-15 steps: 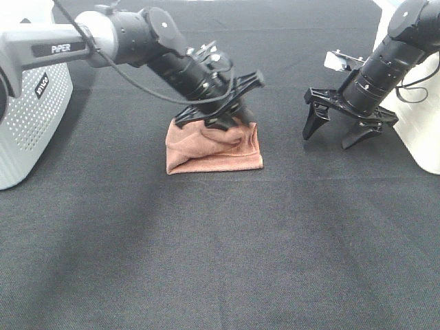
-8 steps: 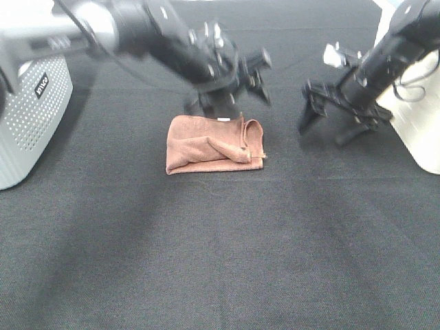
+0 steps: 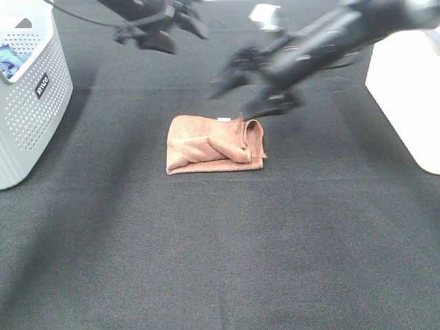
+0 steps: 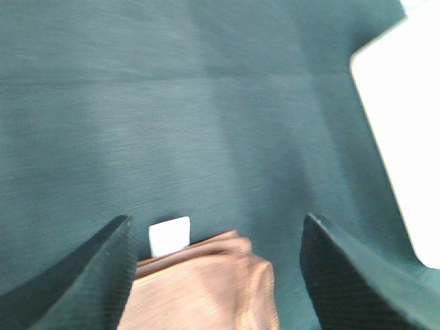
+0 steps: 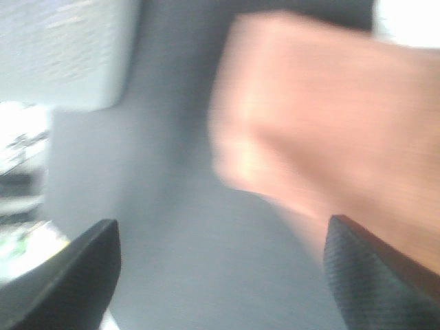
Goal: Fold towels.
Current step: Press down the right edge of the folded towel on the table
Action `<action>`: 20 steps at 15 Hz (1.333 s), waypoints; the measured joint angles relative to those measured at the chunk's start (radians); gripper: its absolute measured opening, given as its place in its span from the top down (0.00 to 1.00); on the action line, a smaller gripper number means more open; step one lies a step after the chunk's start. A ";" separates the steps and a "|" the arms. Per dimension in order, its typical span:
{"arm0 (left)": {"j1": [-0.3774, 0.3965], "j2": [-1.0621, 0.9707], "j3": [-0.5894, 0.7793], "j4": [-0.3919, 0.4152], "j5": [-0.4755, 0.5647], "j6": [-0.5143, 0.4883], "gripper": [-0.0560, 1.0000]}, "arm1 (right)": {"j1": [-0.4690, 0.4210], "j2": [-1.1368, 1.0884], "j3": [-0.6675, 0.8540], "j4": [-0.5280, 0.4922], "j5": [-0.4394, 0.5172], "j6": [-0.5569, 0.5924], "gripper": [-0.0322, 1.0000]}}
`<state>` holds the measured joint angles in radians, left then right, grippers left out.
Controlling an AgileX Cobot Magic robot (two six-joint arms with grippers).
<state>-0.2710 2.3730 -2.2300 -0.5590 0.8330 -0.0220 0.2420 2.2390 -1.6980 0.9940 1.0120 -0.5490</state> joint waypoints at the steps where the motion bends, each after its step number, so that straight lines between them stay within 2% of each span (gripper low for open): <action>1: 0.012 -0.004 0.000 0.000 0.029 0.000 0.33 | 0.024 0.021 0.000 0.038 -0.006 -0.020 0.23; 4: 0.027 -0.005 0.000 0.012 0.094 0.000 0.33 | 0.041 0.110 -0.011 0.197 -0.055 -0.069 0.23; 7: 0.027 -0.005 0.000 0.014 0.102 0.000 0.33 | 0.041 0.179 -0.057 0.248 -0.055 -0.086 0.23; 8: 0.027 -0.005 0.000 0.014 0.104 0.000 0.33 | 0.038 0.196 -0.062 0.234 -0.055 -0.085 0.23; 12: 0.027 -0.005 0.000 0.014 0.120 0.014 0.33 | 0.005 0.212 -0.070 0.007 -0.082 -0.008 0.24; 18: 0.027 -0.005 0.000 0.014 0.122 0.022 0.33 | -0.106 0.200 -0.073 -0.029 -0.075 0.019 0.24; 20: 0.027 -0.005 0.000 0.016 0.122 0.022 0.33 | -0.108 0.184 -0.073 -0.095 -0.090 0.020 0.24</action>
<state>-0.2440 2.3680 -2.2300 -0.5430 0.9550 0.0000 0.1340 2.4230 -1.7710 0.8990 0.9220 -0.5290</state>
